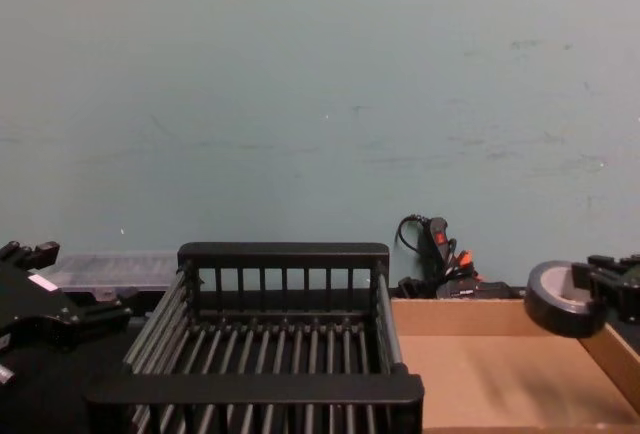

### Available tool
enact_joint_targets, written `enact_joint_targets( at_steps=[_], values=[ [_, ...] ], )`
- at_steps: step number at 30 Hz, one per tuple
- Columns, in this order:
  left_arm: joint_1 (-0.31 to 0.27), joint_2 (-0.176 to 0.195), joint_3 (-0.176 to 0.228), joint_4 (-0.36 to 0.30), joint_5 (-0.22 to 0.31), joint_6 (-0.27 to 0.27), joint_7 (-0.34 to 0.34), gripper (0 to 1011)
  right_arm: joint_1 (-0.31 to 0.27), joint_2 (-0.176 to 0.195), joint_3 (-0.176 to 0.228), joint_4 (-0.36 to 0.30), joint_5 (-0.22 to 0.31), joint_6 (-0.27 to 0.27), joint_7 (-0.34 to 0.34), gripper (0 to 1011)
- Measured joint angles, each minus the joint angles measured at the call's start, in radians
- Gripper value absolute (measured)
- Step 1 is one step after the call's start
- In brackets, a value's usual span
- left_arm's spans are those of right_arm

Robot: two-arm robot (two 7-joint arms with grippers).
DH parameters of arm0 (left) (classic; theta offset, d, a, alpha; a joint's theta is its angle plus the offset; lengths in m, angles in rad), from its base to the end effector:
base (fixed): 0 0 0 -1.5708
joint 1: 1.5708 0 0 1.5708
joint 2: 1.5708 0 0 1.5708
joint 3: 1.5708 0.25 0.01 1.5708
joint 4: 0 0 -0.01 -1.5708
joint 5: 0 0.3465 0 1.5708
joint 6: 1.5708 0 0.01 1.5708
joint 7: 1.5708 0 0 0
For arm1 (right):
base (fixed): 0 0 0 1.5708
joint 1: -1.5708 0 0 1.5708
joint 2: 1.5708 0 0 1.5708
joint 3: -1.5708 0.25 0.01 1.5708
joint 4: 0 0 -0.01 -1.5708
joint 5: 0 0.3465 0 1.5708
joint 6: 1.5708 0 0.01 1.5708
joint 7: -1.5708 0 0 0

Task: Pick up the white tape and place it into the black box , Pick up the silver tape and place it into the brown box.

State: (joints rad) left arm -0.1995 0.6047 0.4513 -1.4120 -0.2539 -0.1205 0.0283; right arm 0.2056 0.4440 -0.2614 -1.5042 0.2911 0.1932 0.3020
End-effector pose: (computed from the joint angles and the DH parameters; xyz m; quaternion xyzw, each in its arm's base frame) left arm 0.3872 0.0500 -0.2772 0.1415 -0.1325 0.5800 0.7912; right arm 0.4057 -0.0370 -0.2204 -0.1230 -0.0018 -0.5118 0.8502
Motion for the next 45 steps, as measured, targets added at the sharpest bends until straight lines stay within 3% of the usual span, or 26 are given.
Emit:
enact_joint_targets(
  at_steps=[13,25,45],
  values=[
    [0.000,0.000,0.000,0.000,0.000,0.000,0.000,1001,0.137,-0.089,-0.039,0.194,-0.064,-0.017,0.006,152],
    [0.000,0.000,0.000,0.000,0.000,0.000,0.000,1001,0.204,-0.156,-0.047,0.320,-0.083,0.012,0.007,152],
    [0.000,0.000,0.000,0.000,0.000,0.000,0.000,1001,0.218,-0.178,-0.042,0.361,-0.078,0.051,0.020,152]
  ],
)
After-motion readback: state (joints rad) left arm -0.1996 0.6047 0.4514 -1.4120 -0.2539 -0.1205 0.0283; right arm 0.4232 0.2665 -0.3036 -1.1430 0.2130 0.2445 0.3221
